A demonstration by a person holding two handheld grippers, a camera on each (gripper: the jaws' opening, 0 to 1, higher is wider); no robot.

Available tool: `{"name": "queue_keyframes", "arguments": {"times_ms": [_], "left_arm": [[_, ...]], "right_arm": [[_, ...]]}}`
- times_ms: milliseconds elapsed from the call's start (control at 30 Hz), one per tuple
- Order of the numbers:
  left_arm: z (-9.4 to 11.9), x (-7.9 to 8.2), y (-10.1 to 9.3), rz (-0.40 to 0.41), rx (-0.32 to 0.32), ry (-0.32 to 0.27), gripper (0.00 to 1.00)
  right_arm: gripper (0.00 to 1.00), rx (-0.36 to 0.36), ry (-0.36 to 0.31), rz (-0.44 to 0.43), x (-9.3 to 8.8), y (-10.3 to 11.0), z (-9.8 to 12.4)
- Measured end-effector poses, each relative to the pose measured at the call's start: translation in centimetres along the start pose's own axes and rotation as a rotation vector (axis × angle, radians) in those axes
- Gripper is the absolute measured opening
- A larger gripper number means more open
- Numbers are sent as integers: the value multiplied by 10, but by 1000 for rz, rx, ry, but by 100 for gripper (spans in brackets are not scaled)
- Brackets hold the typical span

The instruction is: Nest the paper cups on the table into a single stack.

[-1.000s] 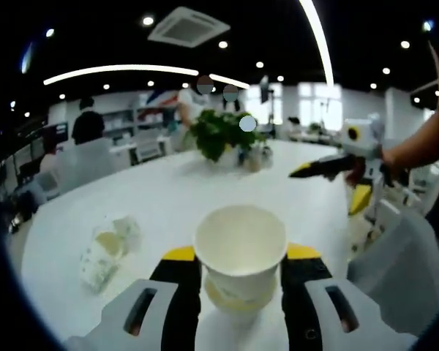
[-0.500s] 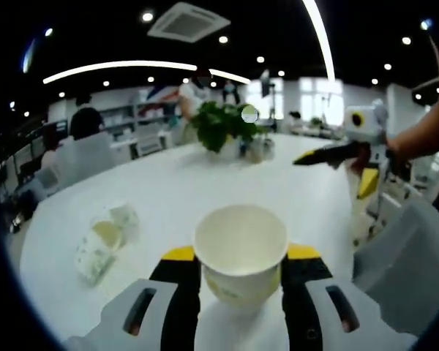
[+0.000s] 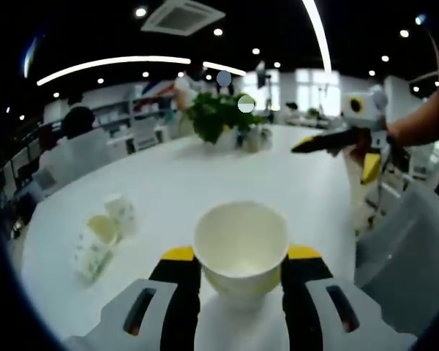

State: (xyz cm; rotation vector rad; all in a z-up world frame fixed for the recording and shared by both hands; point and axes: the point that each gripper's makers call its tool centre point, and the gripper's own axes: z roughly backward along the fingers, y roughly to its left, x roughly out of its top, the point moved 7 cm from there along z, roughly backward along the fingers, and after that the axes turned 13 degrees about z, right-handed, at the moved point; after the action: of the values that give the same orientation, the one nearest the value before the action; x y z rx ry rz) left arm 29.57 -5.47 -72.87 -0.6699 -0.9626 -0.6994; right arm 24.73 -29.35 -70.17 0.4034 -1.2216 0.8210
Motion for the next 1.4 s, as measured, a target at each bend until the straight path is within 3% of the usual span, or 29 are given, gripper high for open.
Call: {"name": "queue_keyframes", "arguments": {"times_ms": [267, 467, 600, 1033, 1200, 1400], "left_arm": [[-1, 2, 0, 9, -7, 11, 44], [3, 7, 6, 3, 2, 12, 50], [8, 11, 10, 18, 12, 8, 60], [41, 35, 30, 72, 24, -77, 85], [58, 33, 41, 62, 58, -81, 90], [81, 27, 58, 107, 116, -89, 94]], "right_arm": [[100, 2, 1, 3, 0, -2, 0], [100, 4, -3, 6, 2, -3, -2], [100, 4, -6, 7, 3, -4, -3], [100, 3, -13, 13, 7, -6, -5], [100, -1, -17, 18, 8, -7, -6], [100, 11, -13, 46, 9, -6, -8]]}}
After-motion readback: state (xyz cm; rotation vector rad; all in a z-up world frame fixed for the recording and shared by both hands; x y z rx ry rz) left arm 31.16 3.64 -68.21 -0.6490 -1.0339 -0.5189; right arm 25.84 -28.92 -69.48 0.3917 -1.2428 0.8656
